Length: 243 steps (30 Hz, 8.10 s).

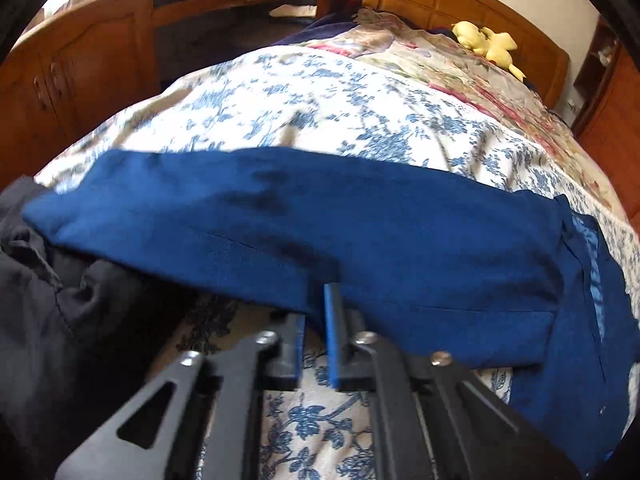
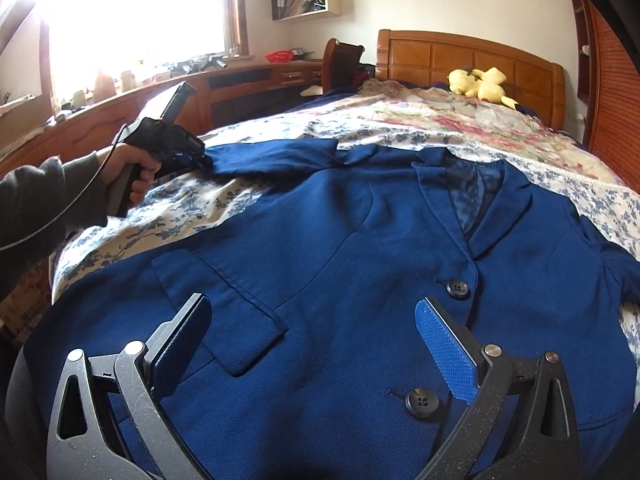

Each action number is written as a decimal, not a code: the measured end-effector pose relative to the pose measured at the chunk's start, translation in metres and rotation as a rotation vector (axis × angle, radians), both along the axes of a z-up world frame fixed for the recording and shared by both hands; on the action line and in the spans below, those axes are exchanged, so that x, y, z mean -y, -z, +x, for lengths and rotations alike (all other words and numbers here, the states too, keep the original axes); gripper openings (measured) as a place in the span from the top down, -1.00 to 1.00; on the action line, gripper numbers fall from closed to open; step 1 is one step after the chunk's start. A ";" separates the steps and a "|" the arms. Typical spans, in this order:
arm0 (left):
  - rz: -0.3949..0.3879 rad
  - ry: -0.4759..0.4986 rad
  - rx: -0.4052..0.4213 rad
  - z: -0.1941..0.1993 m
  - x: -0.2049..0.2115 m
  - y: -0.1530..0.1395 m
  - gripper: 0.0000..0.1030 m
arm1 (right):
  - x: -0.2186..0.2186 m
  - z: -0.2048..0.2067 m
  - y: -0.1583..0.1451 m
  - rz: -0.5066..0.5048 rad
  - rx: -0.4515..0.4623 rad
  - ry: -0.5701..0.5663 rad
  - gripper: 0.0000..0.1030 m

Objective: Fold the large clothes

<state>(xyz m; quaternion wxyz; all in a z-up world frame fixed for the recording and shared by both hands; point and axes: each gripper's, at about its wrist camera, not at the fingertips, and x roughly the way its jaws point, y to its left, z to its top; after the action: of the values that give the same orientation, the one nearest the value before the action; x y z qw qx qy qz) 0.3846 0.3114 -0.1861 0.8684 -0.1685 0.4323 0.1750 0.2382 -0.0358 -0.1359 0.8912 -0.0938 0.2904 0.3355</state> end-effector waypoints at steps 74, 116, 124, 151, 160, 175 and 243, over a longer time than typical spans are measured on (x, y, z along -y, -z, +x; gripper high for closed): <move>0.107 0.176 0.020 -0.050 0.060 -0.015 0.80 | 0.022 -0.009 0.007 -0.083 0.037 0.029 -1.00; 0.146 0.565 0.355 -0.178 0.290 -0.107 0.48 | 0.085 -0.010 -0.027 -0.051 -0.011 0.170 -1.00; 0.127 0.571 0.404 -0.196 0.272 -0.110 0.28 | 0.066 -0.002 -0.011 -0.049 -0.056 0.140 -1.00; 0.150 0.465 0.360 -0.213 0.216 -0.090 0.24 | -0.006 -0.011 0.023 -0.150 -0.124 -0.060 0.15; 0.154 0.500 0.354 -0.212 0.229 -0.089 0.24 | 0.000 -0.011 0.015 -0.124 -0.108 -0.062 0.83; 0.141 0.507 0.385 -0.218 0.237 -0.100 0.24 | 0.067 -0.037 -0.099 0.071 0.120 0.006 0.88; 0.113 0.646 0.378 -0.154 0.291 -0.045 0.24 | 0.101 -0.012 -0.035 -0.190 -0.006 0.163 0.89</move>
<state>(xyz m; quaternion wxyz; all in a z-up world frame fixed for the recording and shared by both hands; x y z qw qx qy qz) 0.2310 0.0203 -0.1413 0.9511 -0.0047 0.2851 -0.1183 0.2257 -0.1367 -0.1013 0.9018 -0.1528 0.3303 0.2331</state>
